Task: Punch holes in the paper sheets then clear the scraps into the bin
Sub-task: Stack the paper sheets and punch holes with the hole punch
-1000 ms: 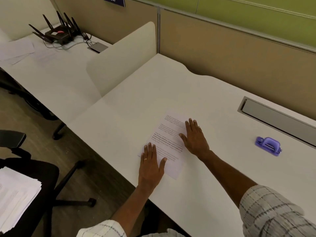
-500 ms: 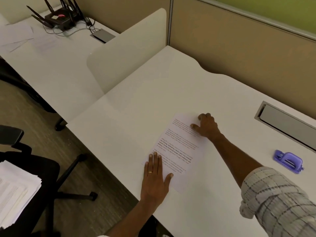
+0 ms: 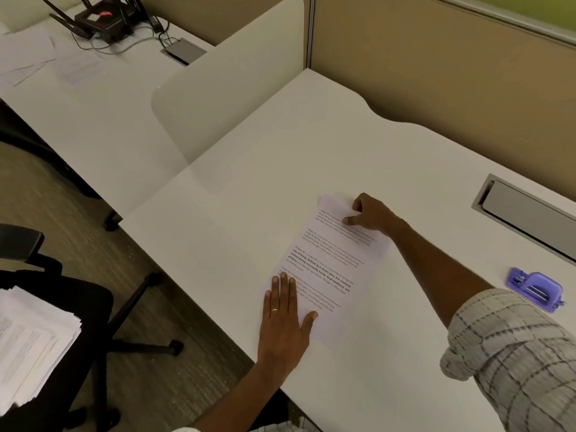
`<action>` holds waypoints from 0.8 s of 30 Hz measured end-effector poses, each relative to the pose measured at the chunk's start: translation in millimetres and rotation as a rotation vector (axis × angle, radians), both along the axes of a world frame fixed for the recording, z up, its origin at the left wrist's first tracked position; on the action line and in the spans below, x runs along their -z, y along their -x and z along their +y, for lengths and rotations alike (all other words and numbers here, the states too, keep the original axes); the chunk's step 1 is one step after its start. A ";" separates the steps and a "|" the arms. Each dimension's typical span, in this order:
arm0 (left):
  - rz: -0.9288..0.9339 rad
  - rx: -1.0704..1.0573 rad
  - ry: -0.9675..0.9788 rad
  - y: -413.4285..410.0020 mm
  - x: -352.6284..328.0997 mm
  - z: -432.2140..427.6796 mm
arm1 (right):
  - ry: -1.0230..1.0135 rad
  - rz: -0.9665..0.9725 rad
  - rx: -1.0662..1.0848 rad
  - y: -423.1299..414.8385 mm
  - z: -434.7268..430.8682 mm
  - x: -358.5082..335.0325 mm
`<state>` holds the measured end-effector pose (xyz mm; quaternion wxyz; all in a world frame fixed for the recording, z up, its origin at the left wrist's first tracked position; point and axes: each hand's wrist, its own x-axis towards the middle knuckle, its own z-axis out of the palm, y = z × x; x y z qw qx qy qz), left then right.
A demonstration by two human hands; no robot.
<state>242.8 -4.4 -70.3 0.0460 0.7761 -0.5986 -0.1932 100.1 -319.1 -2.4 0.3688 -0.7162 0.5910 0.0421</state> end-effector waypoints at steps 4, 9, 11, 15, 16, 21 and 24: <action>0.005 -0.004 0.006 -0.6 -0.5 0.7 | -0.068 -0.075 0.029 4.7 1.5 -6.1; 0.018 -0.009 0.004 -0.5 -0.7 -0.3 | -0.033 -0.005 -0.051 5.9 6.0 -10.3; 0.022 -0.010 0.002 -1.0 -1.2 -0.1 | -0.031 0.004 -0.058 5.1 7.3 -12.6; 0.027 -0.017 0.005 -1.1 -1.3 -0.9 | 0.034 0.098 -0.136 1.0 12.4 -15.7; 0.026 -0.016 0.008 -1.2 -1.4 -0.9 | 0.042 0.114 -0.142 0.0 13.8 -16.0; 0.022 -0.012 0.002 -1.2 -2.2 -0.7 | 0.015 0.115 -0.101 -3.5 15.0 -16.9; 0.023 -0.017 0.001 -0.7 -2.9 -0.3 | 0.007 0.112 -0.066 -4.9 12.5 -17.0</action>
